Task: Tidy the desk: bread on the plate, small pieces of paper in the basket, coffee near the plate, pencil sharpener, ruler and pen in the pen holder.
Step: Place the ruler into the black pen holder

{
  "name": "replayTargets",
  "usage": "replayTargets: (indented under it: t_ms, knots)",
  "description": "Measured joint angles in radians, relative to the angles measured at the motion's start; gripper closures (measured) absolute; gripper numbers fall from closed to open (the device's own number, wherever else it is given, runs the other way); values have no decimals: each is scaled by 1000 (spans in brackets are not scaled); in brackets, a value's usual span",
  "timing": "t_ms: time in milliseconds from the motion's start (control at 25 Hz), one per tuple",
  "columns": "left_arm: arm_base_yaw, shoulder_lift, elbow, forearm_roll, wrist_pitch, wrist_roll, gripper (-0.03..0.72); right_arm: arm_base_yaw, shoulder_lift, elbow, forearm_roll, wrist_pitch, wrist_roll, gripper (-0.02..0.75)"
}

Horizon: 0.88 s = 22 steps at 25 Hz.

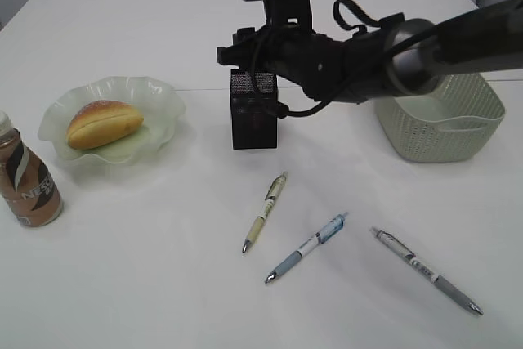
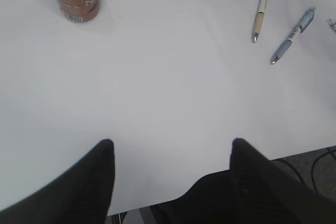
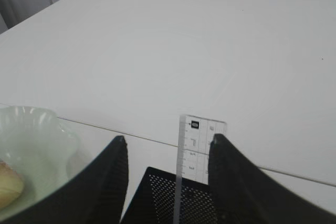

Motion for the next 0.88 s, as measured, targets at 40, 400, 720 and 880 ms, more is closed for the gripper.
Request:
replayTargets:
  t_ms: [40,400,720,880]
  knots:
    - [0,0,0,1,0,0,191,0,-19,0,0,19,0,342]
    - [0,0,0,5,0,0,191,0,-203,0,-28,339,-24,342]
    - [0,0,0,5,0,0,191,0,-357,0,-277,971,-123,342]
    - [0,0,0,5,0,0,191,0,-411,0,-393,1278,-53,342]
